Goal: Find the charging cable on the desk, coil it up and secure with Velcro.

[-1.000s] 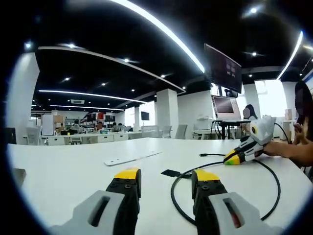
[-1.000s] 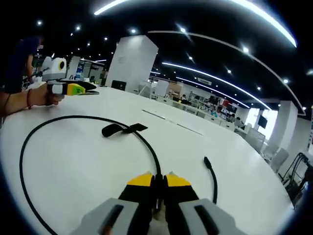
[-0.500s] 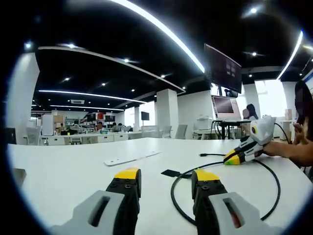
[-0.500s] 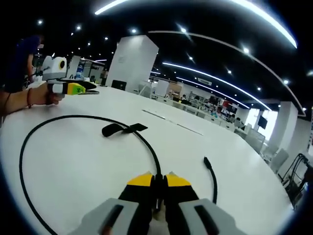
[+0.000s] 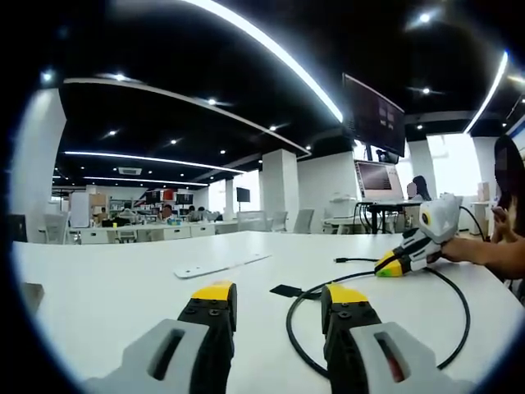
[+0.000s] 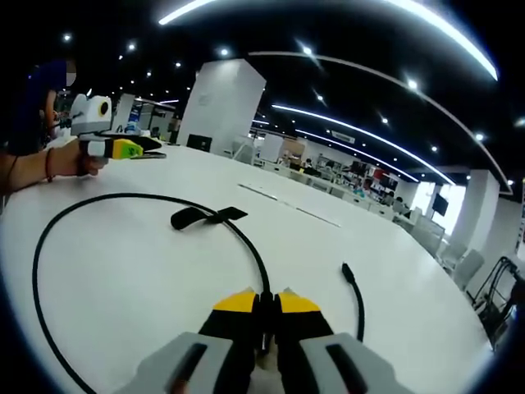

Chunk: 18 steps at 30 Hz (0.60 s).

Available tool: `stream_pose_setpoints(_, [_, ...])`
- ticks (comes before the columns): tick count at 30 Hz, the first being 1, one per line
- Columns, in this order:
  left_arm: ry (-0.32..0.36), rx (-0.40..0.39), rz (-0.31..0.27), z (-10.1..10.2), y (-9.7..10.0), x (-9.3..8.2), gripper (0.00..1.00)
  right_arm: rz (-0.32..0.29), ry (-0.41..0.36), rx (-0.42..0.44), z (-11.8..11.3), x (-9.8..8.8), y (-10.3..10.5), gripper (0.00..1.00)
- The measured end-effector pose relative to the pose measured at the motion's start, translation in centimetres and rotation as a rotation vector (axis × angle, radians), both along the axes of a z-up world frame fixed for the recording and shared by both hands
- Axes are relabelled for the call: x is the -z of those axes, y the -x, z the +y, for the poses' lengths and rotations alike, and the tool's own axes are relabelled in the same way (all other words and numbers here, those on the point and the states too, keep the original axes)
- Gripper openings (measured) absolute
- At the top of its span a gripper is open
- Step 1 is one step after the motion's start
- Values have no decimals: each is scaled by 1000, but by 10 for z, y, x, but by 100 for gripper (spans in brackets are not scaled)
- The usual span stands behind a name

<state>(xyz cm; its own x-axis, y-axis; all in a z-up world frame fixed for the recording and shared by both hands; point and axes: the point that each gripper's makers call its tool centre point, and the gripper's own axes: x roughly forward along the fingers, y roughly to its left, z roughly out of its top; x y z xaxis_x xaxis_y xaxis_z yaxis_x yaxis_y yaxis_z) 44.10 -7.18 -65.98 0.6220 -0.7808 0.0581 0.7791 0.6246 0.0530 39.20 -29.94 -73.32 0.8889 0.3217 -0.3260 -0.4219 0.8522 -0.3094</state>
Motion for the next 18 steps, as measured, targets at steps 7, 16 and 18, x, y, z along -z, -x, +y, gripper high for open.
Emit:
stream_pose_setpoints(7, [-2, 1, 0, -1, 1, 1, 42, -3, 8, -1, 1, 0, 2, 10])
stream_pose_setpoints(16, [-4, 1, 1, -1, 1, 1, 42, -5, 16, -3, 3, 0, 4, 10])
stream_pose_setpoints(18, [-4, 1, 1, -1, 1, 1, 42, -3, 12, -3, 3, 0, 4, 10])
